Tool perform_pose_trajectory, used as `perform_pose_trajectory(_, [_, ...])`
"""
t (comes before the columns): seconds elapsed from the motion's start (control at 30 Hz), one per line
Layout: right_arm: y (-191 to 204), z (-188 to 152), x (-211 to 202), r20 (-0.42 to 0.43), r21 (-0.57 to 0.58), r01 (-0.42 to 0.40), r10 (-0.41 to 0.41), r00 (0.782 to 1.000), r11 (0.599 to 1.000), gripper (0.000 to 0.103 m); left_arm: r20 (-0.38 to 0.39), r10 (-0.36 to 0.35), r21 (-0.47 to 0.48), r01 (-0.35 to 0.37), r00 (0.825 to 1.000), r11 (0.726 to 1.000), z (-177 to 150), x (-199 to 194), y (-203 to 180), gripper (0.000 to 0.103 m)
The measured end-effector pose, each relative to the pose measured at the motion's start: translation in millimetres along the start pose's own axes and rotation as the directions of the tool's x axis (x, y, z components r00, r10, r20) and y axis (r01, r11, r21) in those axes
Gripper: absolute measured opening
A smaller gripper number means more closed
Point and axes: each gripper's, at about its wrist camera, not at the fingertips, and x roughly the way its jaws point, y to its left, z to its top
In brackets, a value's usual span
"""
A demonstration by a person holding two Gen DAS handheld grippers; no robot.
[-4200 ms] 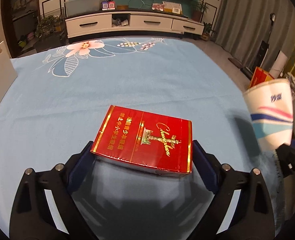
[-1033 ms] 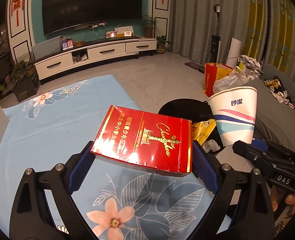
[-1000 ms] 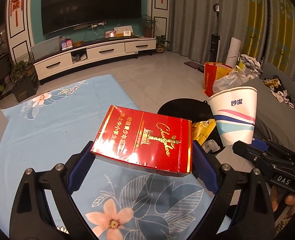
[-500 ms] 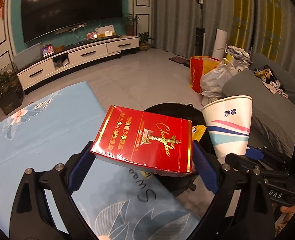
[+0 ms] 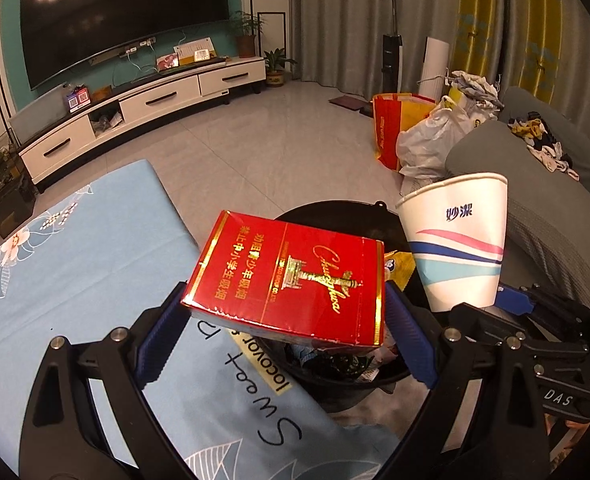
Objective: Collect trash
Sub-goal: 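Lift and carry the red box and white cup over the black bucket, then lower both items into the bucket and open both tools to release them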
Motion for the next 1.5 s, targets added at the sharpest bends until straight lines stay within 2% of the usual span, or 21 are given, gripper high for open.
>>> perform_pose_trajectory(0.77, [-7,12,39,-0.087,-0.052,0.058,-0.063,0.994,0.997,0.052,-0.101,0.0,0.031,0.003,0.995,1.0,5,57,-11,0.093])
perform_pose_trajectory(1.23, [-9,14,58,-0.166,-0.106,0.105,-0.122,0.978,0.989,0.052,-0.149,0.012,0.068,-0.001,0.989,0.998,13,79,-28,0.093])
perform_pose_trajectory(1.5, [-9,17,64,-0.185,-0.117,0.115,-0.135,0.973,0.986,0.052,-0.176,0.014,0.084,0.001,0.984,0.997,9,89,-33,0.093])
